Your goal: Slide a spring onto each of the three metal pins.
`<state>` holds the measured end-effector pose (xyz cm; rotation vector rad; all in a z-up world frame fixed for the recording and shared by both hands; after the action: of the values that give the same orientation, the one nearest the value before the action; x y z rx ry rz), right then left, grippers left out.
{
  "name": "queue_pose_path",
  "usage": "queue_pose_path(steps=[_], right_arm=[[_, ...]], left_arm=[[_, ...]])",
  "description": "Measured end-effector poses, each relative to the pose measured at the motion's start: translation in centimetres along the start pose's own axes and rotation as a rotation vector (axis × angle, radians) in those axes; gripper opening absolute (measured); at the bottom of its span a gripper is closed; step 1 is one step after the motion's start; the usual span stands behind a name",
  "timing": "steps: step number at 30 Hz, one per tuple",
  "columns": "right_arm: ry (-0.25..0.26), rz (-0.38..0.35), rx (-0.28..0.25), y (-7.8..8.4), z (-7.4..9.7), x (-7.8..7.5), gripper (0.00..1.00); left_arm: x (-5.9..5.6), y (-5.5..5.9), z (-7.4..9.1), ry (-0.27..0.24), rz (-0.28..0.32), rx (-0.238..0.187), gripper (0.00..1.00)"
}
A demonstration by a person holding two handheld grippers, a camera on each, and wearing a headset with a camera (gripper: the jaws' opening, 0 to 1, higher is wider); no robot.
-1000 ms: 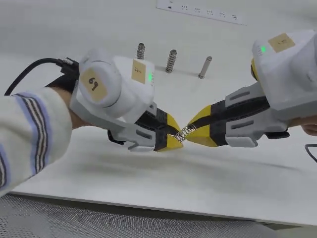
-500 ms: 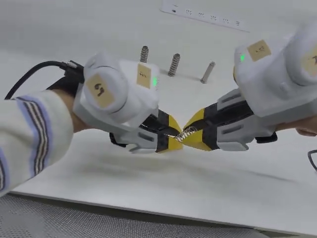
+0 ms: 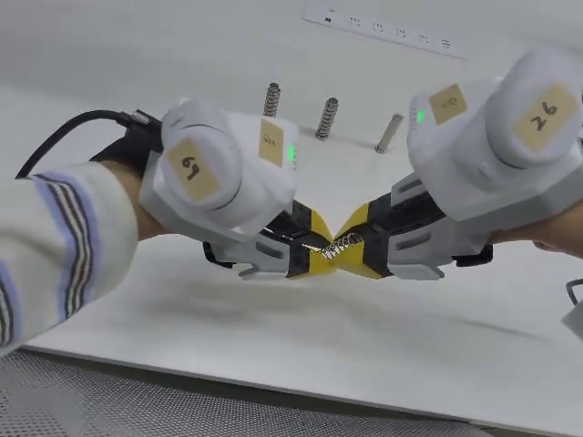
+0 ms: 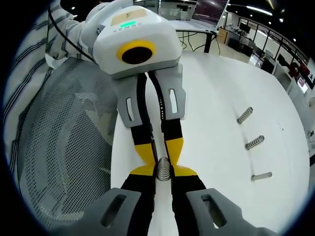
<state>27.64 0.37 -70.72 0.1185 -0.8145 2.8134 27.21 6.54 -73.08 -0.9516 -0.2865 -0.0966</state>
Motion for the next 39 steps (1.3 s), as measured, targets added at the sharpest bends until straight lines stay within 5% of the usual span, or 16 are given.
queue_pose_path(steps=[14,19,22,27,32,39], right_arm=[[0.002,-0.029,0.017,-1.2,-0.1,-0.1,0.08],[0.024,-0.022,0.005,-1.5,0.3,-0.4,0.08],[0.032,-0.023,0.003,-1.5,0.6,-0.6,0.08],[0.046,-0.033,-0.002,-1.4,1.0,-0.8,0.08],[0.048,-0.047,0.011,-1.0,1.3,-1.1,0.08],[0.065,-0.074,0.020,-0.3,2.1,-1.9,0.08]], left_arm=[[0.1,0.6,0.7,-0.013,-0.012,0.022,0.02],[0.3,1.5,1.0,-0.035,0.116,0.011,0.08],[0.3,1.9,1.4,-0.035,0.116,0.019,0.13],[0.0,2.3,1.8,-0.026,0.200,0.000,0.33],[0.7,2.5,2.1,-0.082,0.309,-0.048,0.58],[2.1,2.6,2.8,-0.155,0.319,-0.075,0.89]])
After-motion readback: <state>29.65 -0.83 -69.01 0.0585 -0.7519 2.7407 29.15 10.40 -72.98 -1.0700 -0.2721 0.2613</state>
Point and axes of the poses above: the centre of the closed fingertips' face, and the gripper's own axes: z roughly backward along the fingers, x roughly to its left, y roughly out of its underside, the point moved 6 cm from there along z, roughly backward along the fingers, and after that the axes turned 13 degrees about -z, right-handed, at the moved point
